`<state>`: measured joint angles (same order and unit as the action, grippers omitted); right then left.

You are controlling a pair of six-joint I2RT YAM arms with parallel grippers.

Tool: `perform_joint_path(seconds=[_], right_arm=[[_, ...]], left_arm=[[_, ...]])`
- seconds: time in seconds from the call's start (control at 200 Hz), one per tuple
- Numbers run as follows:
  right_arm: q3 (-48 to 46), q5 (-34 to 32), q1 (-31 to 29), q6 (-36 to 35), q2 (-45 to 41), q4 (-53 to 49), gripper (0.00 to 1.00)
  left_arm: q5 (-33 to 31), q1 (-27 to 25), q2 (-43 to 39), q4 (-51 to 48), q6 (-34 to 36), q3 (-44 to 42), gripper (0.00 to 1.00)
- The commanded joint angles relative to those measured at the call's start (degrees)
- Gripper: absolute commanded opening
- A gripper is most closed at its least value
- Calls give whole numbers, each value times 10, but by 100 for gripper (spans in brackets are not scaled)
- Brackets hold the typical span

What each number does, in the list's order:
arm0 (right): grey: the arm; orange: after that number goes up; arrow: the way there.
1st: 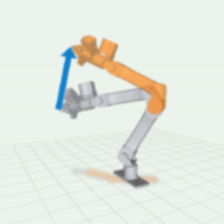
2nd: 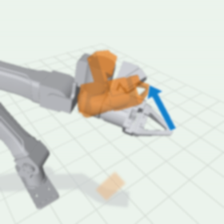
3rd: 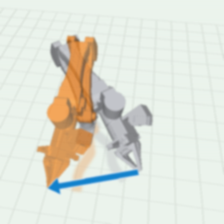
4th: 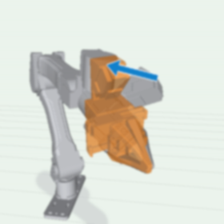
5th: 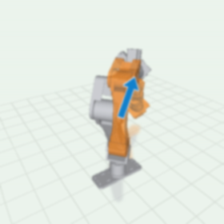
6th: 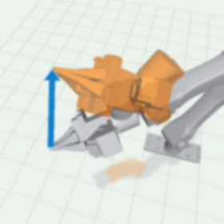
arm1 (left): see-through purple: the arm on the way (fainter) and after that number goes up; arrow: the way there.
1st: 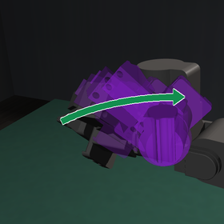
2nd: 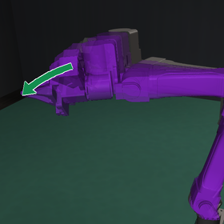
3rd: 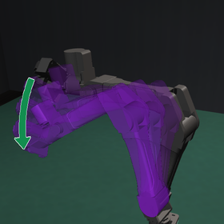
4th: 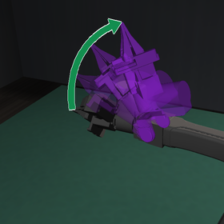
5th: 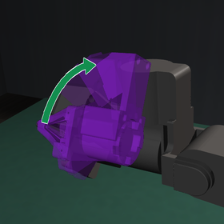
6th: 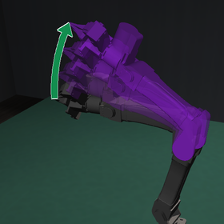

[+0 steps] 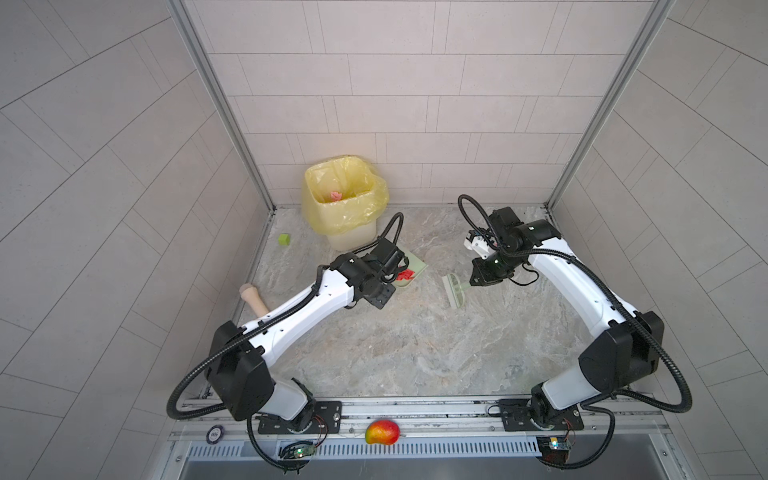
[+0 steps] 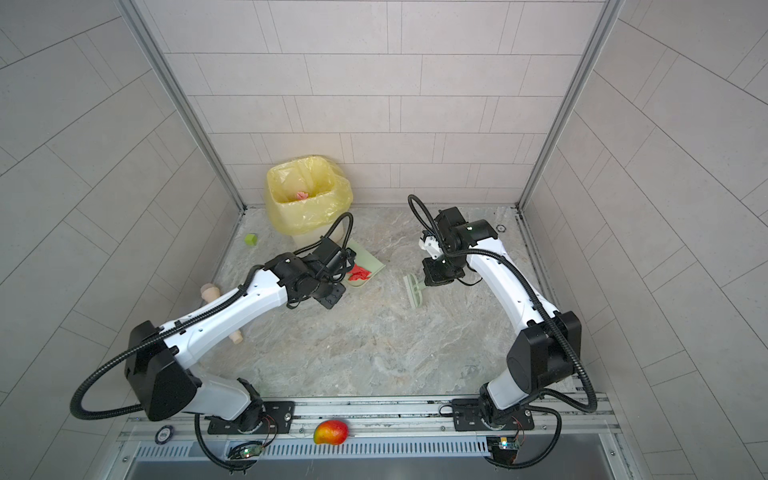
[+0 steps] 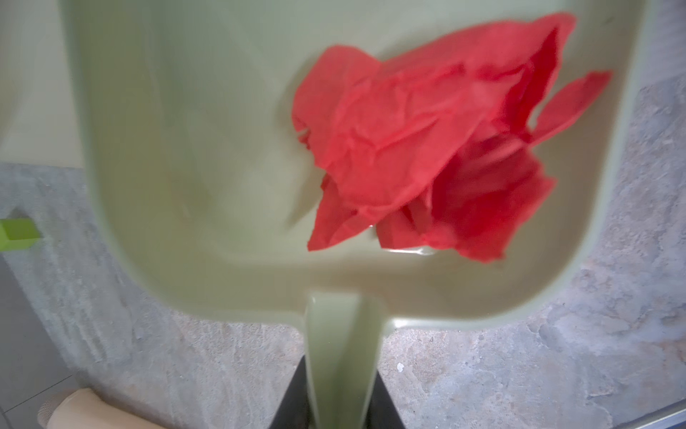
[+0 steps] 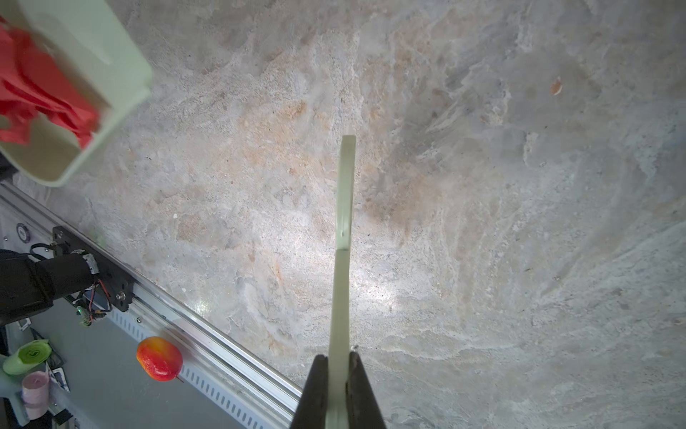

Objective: Sweep away the paper scraps from the table
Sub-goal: 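Lift the dustpan toward the yellow bin with left while right draws back, then tip the green dustpan over the yellow bin with the left gripper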

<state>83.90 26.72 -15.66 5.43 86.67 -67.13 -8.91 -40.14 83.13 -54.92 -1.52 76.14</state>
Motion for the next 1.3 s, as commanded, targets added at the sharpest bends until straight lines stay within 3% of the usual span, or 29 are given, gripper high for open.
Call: perform_joint_path(seconds=[0.0,0.3,0.776,1.001,1.296], right_arm=[[-11,26,7,1,-23,9,0],[-11,46,19,-5,-35,14,0],[-7,100,46,-36,-16,14,0],[4,125,66,-61,12,1,0],[18,153,74,-75,46,-2,0]], left_arm=[[-31,22,-14,-85,-15,55,0],[-39,100,-18,-137,13,170,0],[-33,300,34,-144,55,306,0],[-92,342,117,-162,91,408,0],[-201,343,233,-200,139,553,0]])
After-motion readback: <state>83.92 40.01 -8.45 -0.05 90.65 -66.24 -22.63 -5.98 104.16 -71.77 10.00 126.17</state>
